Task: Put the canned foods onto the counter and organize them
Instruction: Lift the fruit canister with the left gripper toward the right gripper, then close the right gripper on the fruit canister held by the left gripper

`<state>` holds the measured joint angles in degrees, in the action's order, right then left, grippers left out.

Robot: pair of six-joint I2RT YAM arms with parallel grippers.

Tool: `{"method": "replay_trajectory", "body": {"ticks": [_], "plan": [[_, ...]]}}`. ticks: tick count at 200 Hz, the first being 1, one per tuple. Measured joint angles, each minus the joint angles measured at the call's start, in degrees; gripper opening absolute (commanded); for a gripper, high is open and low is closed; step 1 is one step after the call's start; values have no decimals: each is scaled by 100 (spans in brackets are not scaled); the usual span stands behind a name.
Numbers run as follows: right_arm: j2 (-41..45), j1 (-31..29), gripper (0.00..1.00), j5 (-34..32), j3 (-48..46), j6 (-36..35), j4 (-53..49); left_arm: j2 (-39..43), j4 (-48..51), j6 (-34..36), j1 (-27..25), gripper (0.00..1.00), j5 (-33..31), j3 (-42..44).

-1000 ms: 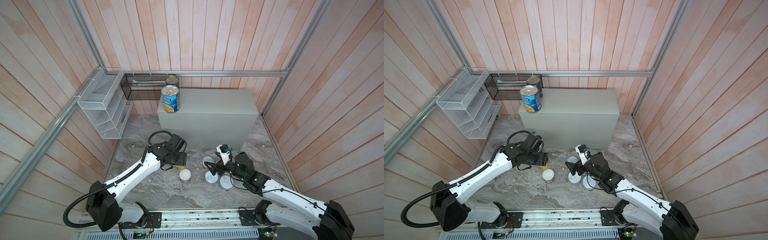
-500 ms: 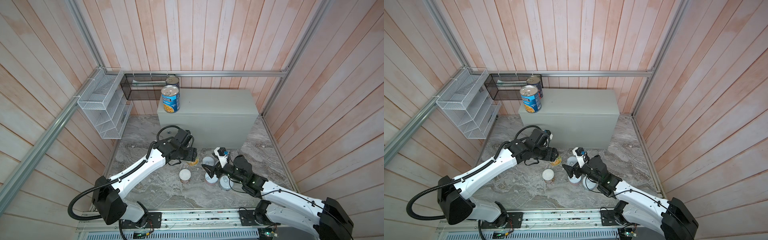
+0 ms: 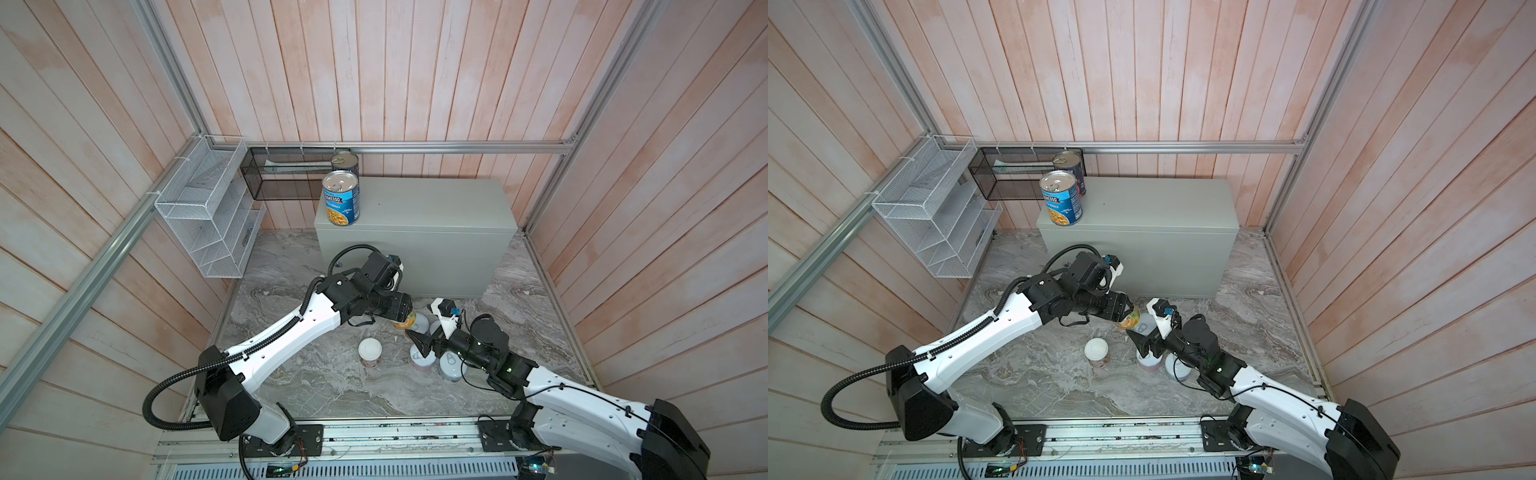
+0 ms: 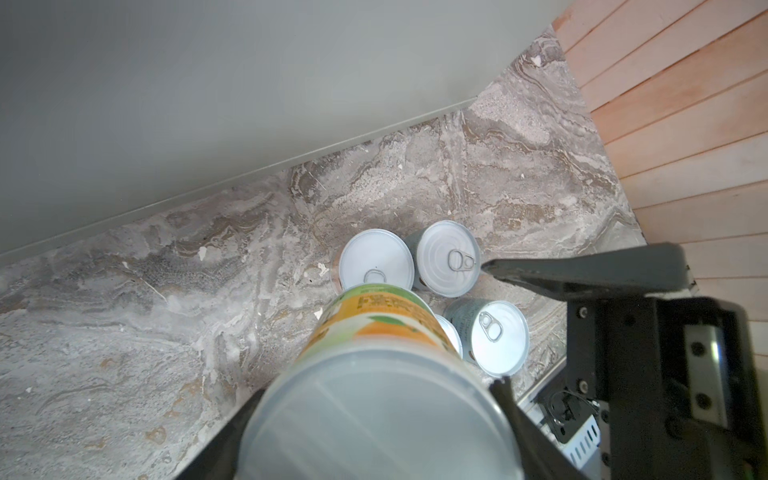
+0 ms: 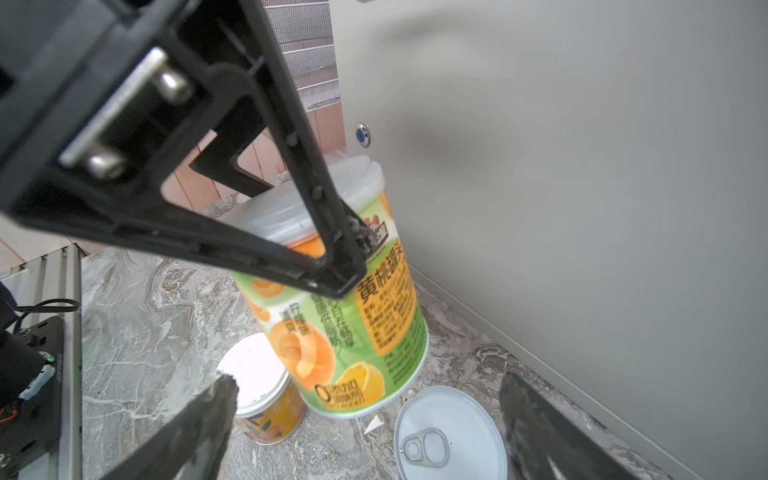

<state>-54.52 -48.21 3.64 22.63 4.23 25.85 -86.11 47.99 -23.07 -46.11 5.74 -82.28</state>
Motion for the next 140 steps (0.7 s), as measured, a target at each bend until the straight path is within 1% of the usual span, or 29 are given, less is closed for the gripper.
{"method": "replay_trajectory", "body": {"ticks": [36, 99, 140], "plan": [[0, -2, 98, -118, 0, -151, 44, -7, 20, -2, -111, 52, 155, 0], [-83, -15, 98, -118, 0, -299, 131, -31, 2, -7, -170, 52, 138, 2], [-203, -50, 98, -79, 0, -330, 229, -31, -225, -52, -179, 52, 378, 85]]}}
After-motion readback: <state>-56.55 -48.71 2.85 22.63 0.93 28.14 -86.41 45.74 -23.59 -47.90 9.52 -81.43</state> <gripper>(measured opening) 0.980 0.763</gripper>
